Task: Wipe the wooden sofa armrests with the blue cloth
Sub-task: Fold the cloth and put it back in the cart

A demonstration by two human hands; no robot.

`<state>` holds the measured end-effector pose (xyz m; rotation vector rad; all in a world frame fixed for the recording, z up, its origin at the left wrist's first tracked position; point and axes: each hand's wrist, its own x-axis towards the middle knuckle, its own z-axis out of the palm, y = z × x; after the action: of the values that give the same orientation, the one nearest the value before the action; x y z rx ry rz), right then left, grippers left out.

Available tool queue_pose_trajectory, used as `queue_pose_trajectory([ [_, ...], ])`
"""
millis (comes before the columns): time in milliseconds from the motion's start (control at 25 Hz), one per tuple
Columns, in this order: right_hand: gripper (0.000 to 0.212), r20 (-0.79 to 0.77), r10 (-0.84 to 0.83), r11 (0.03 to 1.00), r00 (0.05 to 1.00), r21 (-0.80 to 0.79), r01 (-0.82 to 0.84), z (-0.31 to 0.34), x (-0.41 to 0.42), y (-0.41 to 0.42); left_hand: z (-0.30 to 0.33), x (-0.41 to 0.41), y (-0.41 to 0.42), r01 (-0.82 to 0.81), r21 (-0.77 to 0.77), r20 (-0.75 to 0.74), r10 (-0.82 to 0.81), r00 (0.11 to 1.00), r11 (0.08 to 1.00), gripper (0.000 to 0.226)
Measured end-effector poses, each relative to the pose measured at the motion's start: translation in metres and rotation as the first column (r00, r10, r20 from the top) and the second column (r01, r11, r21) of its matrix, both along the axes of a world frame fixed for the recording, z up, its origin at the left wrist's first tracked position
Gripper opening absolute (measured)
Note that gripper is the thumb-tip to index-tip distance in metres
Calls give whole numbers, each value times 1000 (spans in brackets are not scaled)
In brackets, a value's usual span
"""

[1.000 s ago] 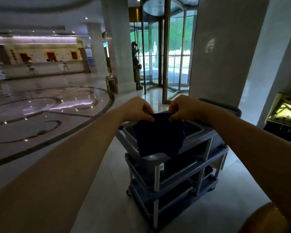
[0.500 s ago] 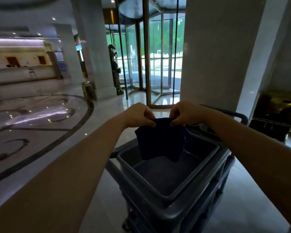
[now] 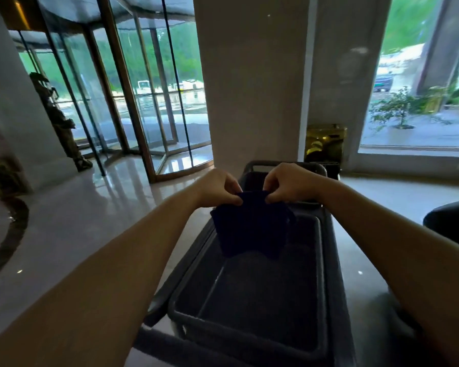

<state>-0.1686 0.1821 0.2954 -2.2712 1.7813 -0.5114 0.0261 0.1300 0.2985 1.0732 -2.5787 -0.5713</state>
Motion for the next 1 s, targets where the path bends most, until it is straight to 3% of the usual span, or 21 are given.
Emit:
queue_pose_trajectory([
  [240,19,39,-200,978,979,67,197,-33,-12,-3,-35,-23,-34,155,46,-3,-155,988,987,7],
  [320,12,37,-223,971,974,91,219,-47,-19,-10,-50,-32,-44,185,52,-1,-185,983,981,7],
  [760,9,34,-331,925,943,208,317,-137,-39,-46,-140,-66,-98,207,204,49,-221,974,957,13],
  [1000,11,65,-468,849,882,312,427,-204,-43,-50,-205,-81,-107,203,327,91,-244,965,923,16],
])
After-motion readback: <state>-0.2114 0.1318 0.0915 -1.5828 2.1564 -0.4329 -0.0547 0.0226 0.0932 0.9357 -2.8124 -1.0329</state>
